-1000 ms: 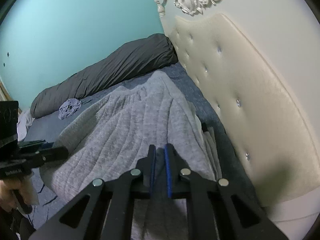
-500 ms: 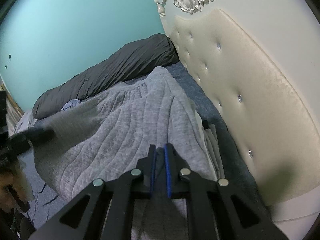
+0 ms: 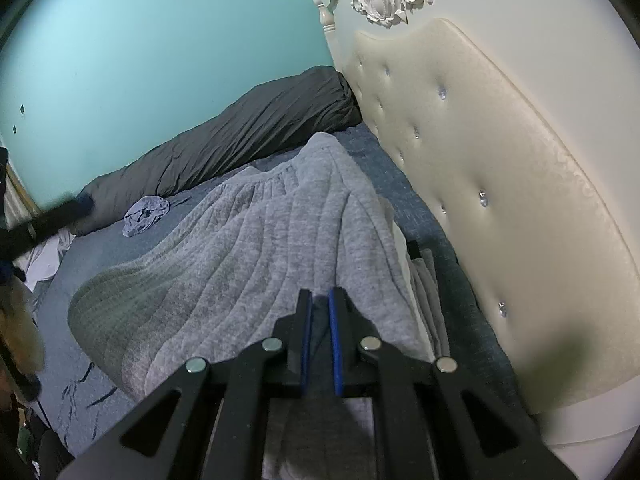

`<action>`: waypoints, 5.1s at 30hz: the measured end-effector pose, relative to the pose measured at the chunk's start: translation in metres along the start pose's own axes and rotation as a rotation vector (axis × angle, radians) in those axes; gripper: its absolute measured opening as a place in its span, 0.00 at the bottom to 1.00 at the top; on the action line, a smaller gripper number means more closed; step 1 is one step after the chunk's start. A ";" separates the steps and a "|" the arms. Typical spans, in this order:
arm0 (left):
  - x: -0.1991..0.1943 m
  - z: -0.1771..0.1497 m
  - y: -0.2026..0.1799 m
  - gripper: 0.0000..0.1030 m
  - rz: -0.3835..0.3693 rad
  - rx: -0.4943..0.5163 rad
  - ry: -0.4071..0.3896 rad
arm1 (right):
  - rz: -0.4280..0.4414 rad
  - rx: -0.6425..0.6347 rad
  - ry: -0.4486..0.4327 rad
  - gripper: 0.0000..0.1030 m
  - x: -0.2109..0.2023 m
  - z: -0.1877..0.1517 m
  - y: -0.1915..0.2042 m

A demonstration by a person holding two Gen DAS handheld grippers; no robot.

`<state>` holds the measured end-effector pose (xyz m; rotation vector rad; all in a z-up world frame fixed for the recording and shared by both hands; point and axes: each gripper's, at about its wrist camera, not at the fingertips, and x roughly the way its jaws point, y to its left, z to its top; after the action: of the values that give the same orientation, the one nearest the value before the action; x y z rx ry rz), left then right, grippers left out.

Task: Fold clothes
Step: 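Lower the sweatshirt onto the clothes stack with both grippers and open them, then withdraw both grippers away from the stacked clothes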

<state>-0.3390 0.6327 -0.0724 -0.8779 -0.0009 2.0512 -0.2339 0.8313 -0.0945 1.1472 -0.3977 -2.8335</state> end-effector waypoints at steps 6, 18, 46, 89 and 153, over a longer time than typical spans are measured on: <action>0.036 -0.035 0.007 0.17 0.018 -0.023 0.096 | -0.003 0.000 0.003 0.08 0.002 0.000 -0.003; 0.046 -0.054 0.006 0.17 0.039 -0.029 0.091 | -0.026 0.033 -0.006 0.06 0.015 -0.020 -0.011; 0.037 -0.046 0.006 0.09 0.039 0.014 0.089 | -0.193 0.017 0.233 0.01 0.072 0.066 -0.002; 0.024 -0.059 -0.006 0.07 0.100 0.065 0.096 | -0.173 0.049 -0.048 0.01 -0.014 -0.014 0.013; -0.191 -0.079 -0.095 0.33 0.149 0.095 -0.094 | -0.191 0.120 -0.230 0.32 -0.203 -0.088 0.140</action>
<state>-0.1545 0.5271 0.0090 -0.7406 0.1132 2.2109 -0.0329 0.7081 0.0181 0.9242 -0.5030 -3.1616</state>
